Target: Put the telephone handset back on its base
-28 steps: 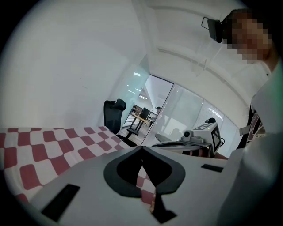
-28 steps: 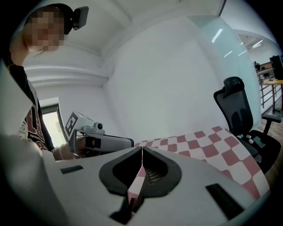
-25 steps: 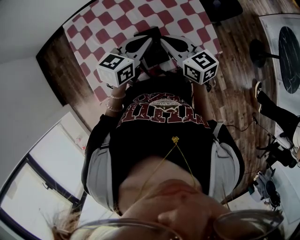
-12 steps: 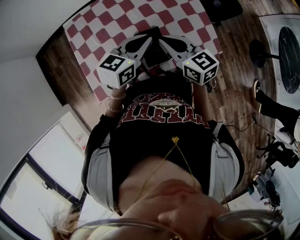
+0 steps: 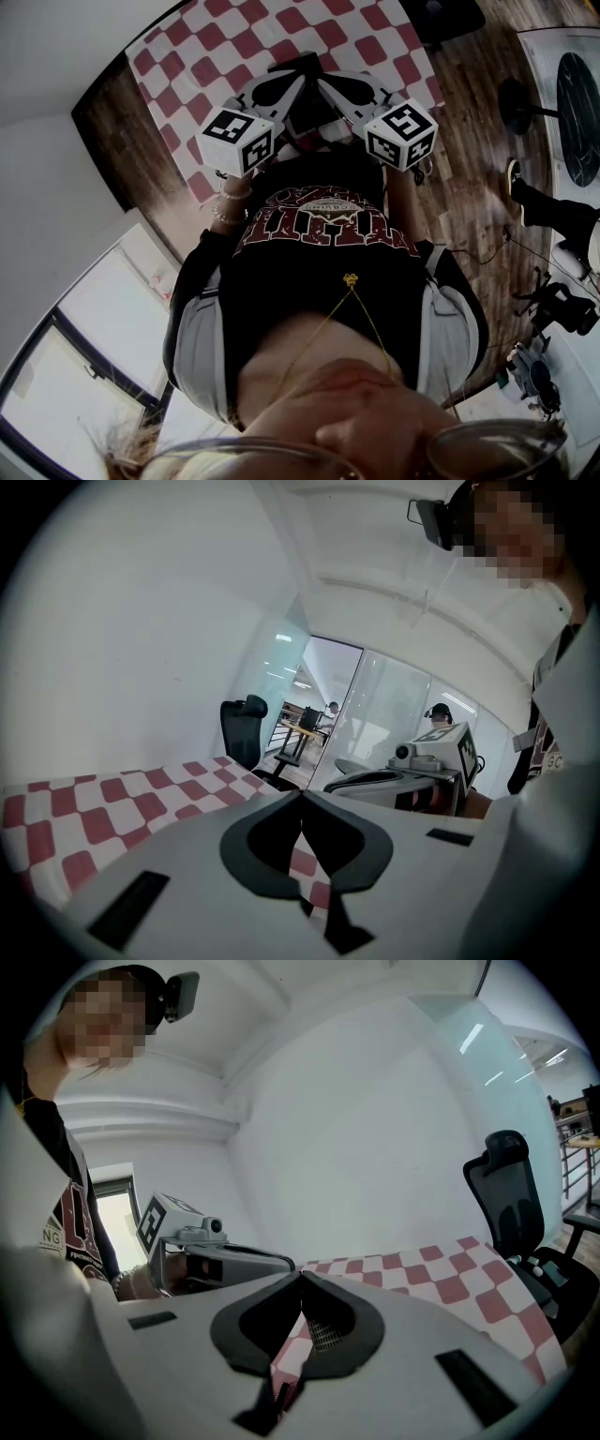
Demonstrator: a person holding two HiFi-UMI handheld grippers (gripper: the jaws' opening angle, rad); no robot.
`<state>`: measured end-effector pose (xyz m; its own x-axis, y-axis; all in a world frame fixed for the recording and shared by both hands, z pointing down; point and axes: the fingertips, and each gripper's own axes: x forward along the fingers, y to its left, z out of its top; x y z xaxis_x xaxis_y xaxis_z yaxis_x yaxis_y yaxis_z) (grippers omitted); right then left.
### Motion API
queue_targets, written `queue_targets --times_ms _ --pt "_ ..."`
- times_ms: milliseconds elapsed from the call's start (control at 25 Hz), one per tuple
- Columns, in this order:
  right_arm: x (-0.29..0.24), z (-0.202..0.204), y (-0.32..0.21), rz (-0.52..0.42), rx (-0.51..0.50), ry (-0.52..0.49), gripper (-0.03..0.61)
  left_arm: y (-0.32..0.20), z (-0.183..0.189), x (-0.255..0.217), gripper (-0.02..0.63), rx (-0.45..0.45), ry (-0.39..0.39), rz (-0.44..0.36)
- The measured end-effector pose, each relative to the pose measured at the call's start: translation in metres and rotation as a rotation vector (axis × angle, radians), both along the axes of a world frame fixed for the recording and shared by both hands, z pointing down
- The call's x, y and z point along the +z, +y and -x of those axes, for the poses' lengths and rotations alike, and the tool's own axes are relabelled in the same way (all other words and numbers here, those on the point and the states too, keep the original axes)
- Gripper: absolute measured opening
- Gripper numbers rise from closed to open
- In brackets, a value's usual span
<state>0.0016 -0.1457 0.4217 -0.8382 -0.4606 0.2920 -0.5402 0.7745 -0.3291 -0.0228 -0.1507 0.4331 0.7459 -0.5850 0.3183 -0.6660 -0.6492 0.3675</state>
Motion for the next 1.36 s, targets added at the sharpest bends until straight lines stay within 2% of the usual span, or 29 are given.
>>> queue_targets --times_ms 1360 --pt "0.014 -0.001 0.001 0.015 -0.016 0.061 0.020 0.002 -0.005 0.014 0.011 0.026 -0.018 0.034"
